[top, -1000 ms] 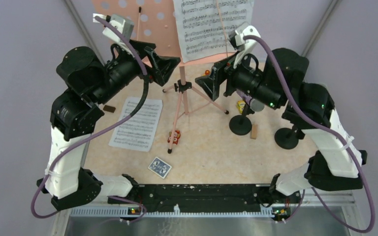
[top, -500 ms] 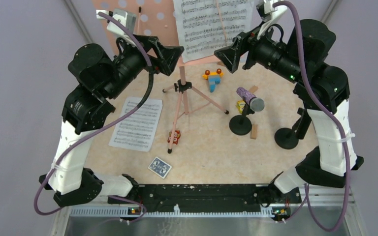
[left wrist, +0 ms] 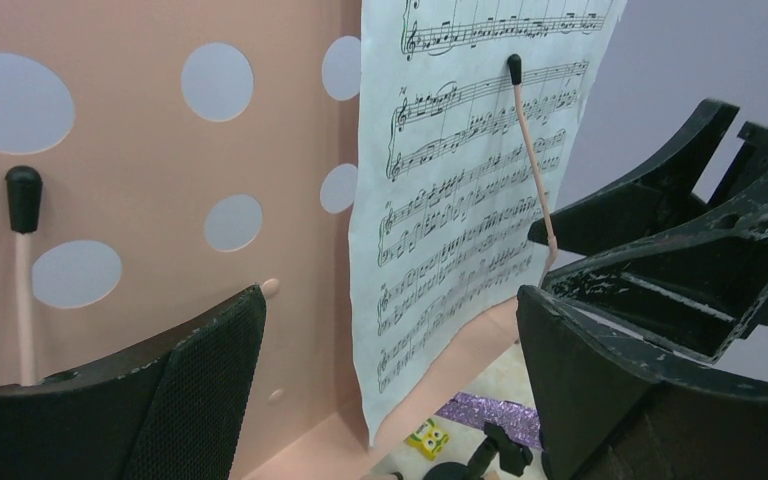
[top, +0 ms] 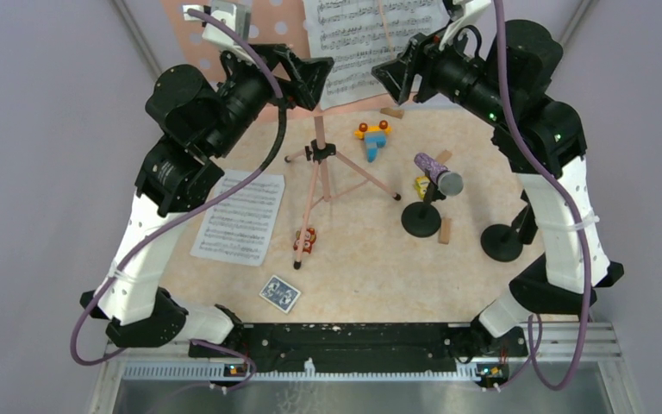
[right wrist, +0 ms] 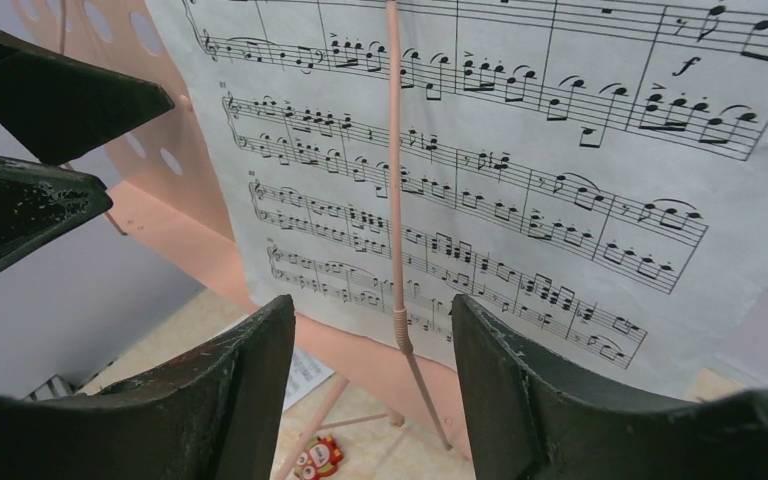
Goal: Pack up the instrument practice props
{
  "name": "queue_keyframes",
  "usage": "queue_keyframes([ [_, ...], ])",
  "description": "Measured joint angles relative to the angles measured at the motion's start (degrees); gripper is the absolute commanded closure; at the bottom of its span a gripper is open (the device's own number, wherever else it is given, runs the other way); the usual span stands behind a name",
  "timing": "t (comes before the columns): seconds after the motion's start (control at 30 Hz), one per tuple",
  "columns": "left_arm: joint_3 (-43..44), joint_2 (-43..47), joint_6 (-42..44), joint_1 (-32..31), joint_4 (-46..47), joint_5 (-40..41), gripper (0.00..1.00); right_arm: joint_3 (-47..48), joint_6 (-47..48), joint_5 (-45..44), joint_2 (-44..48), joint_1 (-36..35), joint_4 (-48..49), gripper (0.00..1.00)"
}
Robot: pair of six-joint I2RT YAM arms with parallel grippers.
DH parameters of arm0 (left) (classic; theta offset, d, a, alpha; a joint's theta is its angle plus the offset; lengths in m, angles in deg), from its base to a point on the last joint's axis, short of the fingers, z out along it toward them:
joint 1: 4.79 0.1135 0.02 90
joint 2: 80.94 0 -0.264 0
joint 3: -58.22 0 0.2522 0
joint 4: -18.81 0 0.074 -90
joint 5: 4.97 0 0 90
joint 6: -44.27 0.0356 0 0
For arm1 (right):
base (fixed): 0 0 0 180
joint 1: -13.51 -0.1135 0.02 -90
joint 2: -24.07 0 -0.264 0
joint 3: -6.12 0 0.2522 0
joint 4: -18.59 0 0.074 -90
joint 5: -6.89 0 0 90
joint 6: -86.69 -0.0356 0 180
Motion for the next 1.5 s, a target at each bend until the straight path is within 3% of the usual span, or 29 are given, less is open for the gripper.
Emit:
queue_keyframes([
  [0.7, 0.0, -3.2, 6.0, -0.3, 6.2, -1.7, 0.04, -3.3, -0.2, 4.4, -1.0, 0.3, 1.6, 0.51],
  [1.0, -1.0, -3.8, 6.1, -0.3, 7.0, -7.6, 0.24, -4.8, -0.2, 5.0, -0.3, 0.3, 2.0, 0.55],
  [1.5, -1.7, -3.9, 5.8, -0.3, 9.6, -9.2, 0.58, -7.1, 0.0, 3.9, 0.7, 0.4, 4.4, 0.69],
])
